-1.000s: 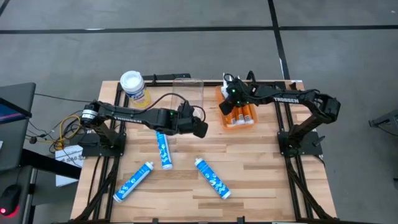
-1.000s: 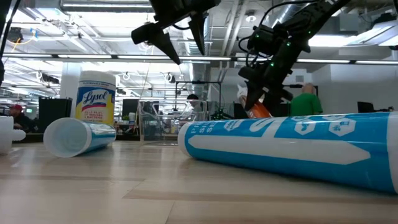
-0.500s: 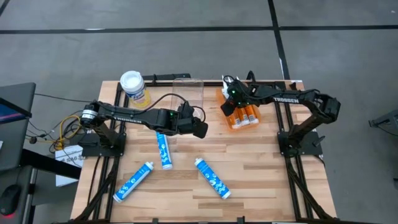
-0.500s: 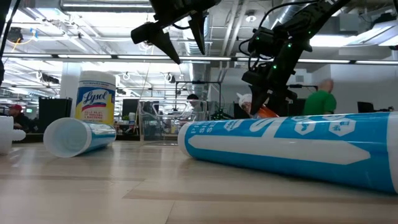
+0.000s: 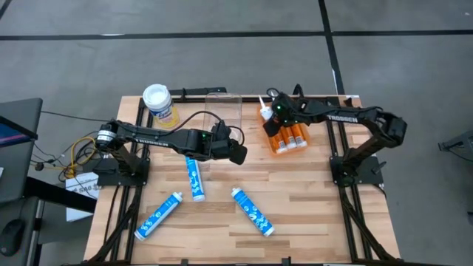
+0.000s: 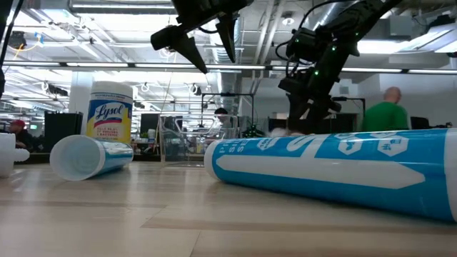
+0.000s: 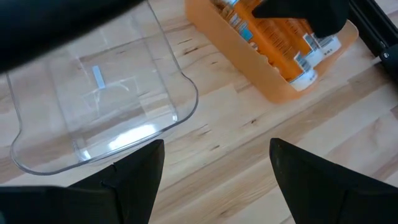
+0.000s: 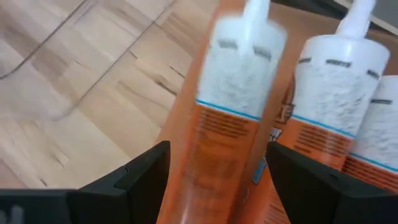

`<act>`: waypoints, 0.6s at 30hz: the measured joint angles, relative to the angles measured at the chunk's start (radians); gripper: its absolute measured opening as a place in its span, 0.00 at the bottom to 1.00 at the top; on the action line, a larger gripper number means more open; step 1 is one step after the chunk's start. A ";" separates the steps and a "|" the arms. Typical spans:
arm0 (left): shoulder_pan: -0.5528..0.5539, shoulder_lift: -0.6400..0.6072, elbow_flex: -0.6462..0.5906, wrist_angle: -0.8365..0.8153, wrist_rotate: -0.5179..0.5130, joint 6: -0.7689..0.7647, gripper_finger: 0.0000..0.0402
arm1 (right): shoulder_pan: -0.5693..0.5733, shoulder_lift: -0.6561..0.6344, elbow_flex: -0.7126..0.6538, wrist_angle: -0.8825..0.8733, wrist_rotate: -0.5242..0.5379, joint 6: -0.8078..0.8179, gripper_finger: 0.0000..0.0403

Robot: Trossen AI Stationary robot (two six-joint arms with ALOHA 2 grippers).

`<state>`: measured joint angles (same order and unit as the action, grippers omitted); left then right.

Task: Pick & place silicon tubes, Sealant and Lysol wipes
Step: Put the orange sealant into the orange bin, then put the top blue sealant into the transparent bin

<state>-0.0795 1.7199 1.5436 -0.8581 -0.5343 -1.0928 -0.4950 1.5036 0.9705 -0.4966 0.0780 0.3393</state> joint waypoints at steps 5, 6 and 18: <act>0.000 0.000 0.000 0.000 0.000 0.004 0.71 | -0.010 -0.014 0.101 -0.155 0.000 0.000 0.63; 0.000 0.000 0.000 -0.002 0.000 0.004 0.71 | -0.011 -0.015 0.127 -0.194 0.000 -0.001 0.63; -0.104 0.000 0.000 -0.177 0.008 0.003 0.71 | 0.101 -0.181 0.234 -0.362 0.040 -0.115 0.63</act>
<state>-0.1835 1.7195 1.5436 -1.0348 -0.5262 -1.0901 -0.3940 1.3222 1.2049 -0.8589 0.1176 0.2244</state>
